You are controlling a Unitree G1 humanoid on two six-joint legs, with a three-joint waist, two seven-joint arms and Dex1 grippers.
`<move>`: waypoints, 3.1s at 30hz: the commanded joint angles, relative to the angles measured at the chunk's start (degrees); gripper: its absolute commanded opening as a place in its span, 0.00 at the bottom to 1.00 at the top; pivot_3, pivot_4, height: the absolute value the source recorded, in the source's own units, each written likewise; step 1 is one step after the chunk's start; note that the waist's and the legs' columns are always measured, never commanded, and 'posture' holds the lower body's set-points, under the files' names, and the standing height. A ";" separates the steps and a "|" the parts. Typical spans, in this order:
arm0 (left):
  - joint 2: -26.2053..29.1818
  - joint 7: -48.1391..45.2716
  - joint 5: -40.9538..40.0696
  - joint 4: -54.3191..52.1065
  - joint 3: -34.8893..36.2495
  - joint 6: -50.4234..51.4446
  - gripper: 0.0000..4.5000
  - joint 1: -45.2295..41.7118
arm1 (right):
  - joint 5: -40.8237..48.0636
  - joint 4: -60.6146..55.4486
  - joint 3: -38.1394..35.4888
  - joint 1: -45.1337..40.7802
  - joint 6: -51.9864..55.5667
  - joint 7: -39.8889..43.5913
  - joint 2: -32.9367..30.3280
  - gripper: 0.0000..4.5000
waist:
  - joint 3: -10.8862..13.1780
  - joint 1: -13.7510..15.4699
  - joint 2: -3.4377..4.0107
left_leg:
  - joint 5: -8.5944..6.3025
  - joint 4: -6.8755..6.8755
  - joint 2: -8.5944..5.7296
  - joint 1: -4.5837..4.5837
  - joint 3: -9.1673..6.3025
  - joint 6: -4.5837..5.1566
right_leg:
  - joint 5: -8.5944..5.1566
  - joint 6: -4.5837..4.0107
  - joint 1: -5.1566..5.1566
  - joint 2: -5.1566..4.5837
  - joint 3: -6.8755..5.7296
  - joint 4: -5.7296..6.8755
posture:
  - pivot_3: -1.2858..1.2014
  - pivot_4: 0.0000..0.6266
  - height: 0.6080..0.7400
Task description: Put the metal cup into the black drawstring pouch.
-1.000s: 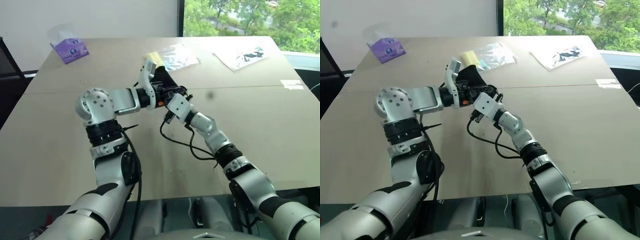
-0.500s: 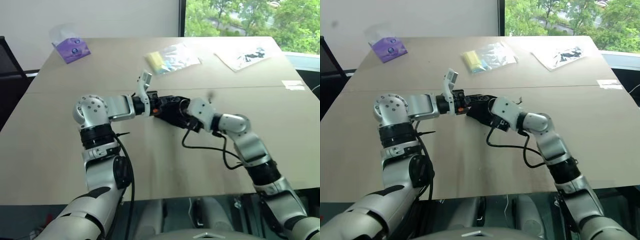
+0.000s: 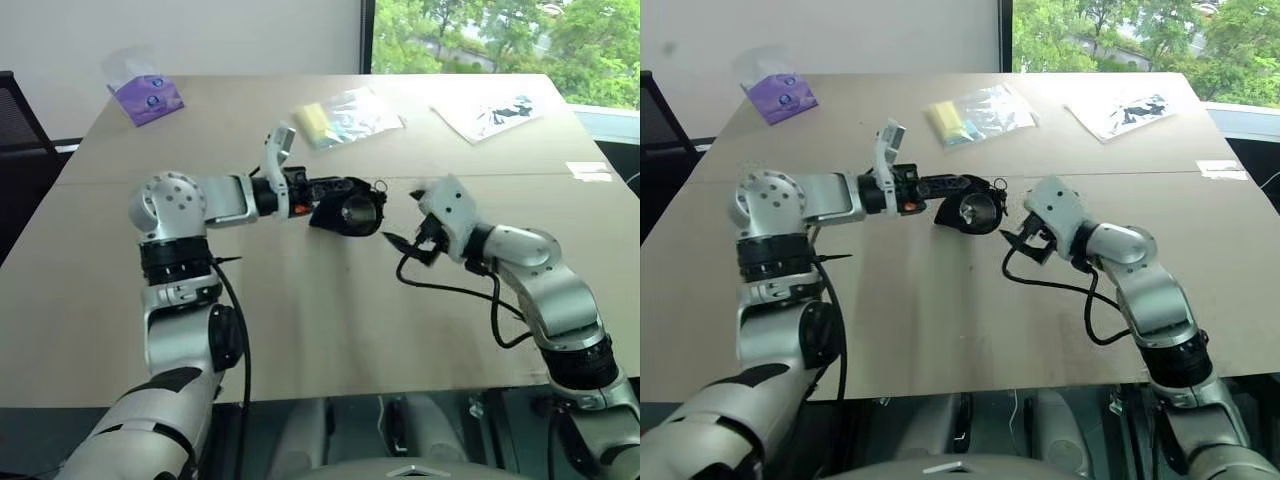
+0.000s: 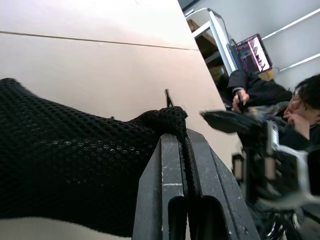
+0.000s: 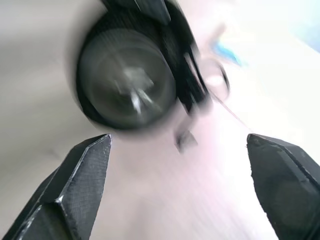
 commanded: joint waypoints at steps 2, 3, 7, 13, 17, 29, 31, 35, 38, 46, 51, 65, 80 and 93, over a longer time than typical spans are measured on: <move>1.79 -4.09 -1.08 -3.28 -2.46 -1.19 0.00 -0.83 | -3.81 13.46 1.20 -3.27 -13.17 -5.08 2.37 0.99 | 0.02 0.02 0.01 | 0.00 0.00 0.01 0.00 -0.01 0.00 | 0.00 0.00 0.00 0.00 0.00 0.00 | 0.52 0.24 1.00; 2.04 -4.43 -1.02 -3.48 -2.83 -1.22 0.00 -0.70 | -4.69 15.97 1.71 -3.99 -15.78 -5.67 2.67 0.99 | 0.03 -0.05 0.01 | 0.00 0.00 0.01 0.00 0.01 0.00 | 0.00 0.00 0.00 0.01 0.00 0.01 | 0.52 0.24 1.00; 2.98 -5.26 -1.01 -4.88 -3.57 -1.12 0.00 -0.15 | -1.91 25.28 1.89 -7.79 -23.33 -5.07 8.96 0.99 | 0.06 -0.48 0.00 | 0.00 -0.02 0.05 0.00 0.06 0.00 | 0.00 0.00 -0.02 0.05 0.06 -0.01 | 0.52 0.24 1.00; 3.59 -5.28 -1.76 -7.40 -2.77 0.24 0.00 0.89 | -0.83 32.43 1.16 -10.92 -28.03 -5.18 14.75 0.99 | 0.06 -0.23 0.01 | 0.00 -0.02 0.05 0.01 0.04 0.00 | 0.00 0.00 -0.01 0.03 0.05 -0.01 | 0.52 0.24 1.00; 4.23 -5.46 -2.71 -9.29 -2.08 1.51 0.00 2.05 | -0.56 35.03 -0.04 -11.75 -29.95 -6.67 16.16 0.70 | 0.07 -0.09 0.01 | 0.00 -0.01 0.04 0.00 0.00 0.00 | 0.00 0.00 0.00 0.01 0.02 -0.01 | 0.52 0.24 1.00; 4.07 -9.10 -1.70 -13.32 -3.25 -7.72 0.00 7.79 | -3.49 17.51 -4.42 -4.34 -22.21 -9.45 8.52 0.01 | 0.10 0.02 0.07 | 0.00 -0.03 0.04 0.00 0.01 0.00 | 0.00 0.00 -0.01 0.00 0.11 0.00 | 0.52 0.24 1.00; 4.89 -11.21 -0.31 -14.50 -5.99 -11.58 0.00 9.31 | -5.06 8.88 -5.90 -2.25 -16.65 -8.83 3.81 0.01 | 0.11 0.39 0.09 | 0.00 -0.02 0.04 -0.03 0.00 0.00 | 0.00 0.00 -0.01 -0.05 0.18 -0.02 | 0.52 0.24 1.00; 7.08 -16.46 5.87 -15.10 -13.35 -22.35 0.06 11.27 | -5.30 -5.01 -8.85 -1.87 -5.06 -7.70 -2.26 0.00 | 0.13 0.85 0.12 | 0.00 -0.03 0.05 -0.04 0.00 0.00 | -0.01 -0.01 -0.02 0.00 0.22 -0.03 | 0.52 0.24 1.00; 6.05 -20.21 8.55 -15.34 -16.96 -29.94 0.24 10.37 | -5.63 -13.38 -9.94 -3.79 3.29 -6.93 -5.45 0.00 | 0.14 0.95 0.14 | 0.00 -0.05 0.07 0.00 0.02 0.00 | -0.01 -0.02 -0.01 0.04 0.24 -0.02 | 0.52 0.24 1.00; -0.69 -27.49 9.45 -13.47 -22.86 -36.94 0.45 -0.72 | -8.43 -23.27 -4.49 -9.37 14.17 -2.79 -14.39 0.00 | 0.20 1.54 0.15 | -0.12 0.08 -0.06 -0.23 -0.12 0.25 | -0.02 -0.01 -0.01 0.11 0.01 -0.09 | 0.52 0.24 1.00; -4.18 -31.80 14.33 -8.80 -28.23 -43.46 0.45 -4.05 | -8.20 -25.67 -2.70 -12.12 18.22 -2.69 -15.08 0.00 | 0.20 0.91 0.16 | -0.16 0.11 -0.07 -0.23 -0.09 0.33 | -0.03 0.00 -0.01 0.14 -0.03 -0.11 | 0.52 0.24 1.00; -0.85 -34.90 19.00 -2.09 -25.11 -49.21 0.99 -0.58 | -6.08 -26.88 -7.33 -13.55 22.06 -3.09 -16.12 0.00 | 0.25 0.86 0.24 | -0.19 0.17 -0.02 -0.45 -0.20 0.40 | -0.03 -0.01 -0.17 0.13 -0.09 -0.10 | 0.52 0.24 1.00; -8.63 -29.05 16.66 -9.98 -25.42 -44.91 0.99 -4.48 | -2.90 -25.70 -4.39 -17.92 21.03 -3.18 -14.56 0.00 | 0.23 1.17 0.26 | -0.04 0.30 -0.03 -0.98 -0.05 0.17 | -0.01 0.01 -0.78 0.16 -0.09 0.09 | 0.52 0.24 1.00; -13.64 -28.62 15.98 -7.04 -24.74 -45.88 0.04 -7.28 | -2.53 -27.96 -3.53 -18.35 23.16 -3.53 -15.19 0.00 | 0.23 1.14 0.27 | -0.04 0.31 -0.03 -0.99 -0.05 0.17 | -0.01 0.01 -0.79 0.17 -0.09 0.09 | 0.52 0.24 1.00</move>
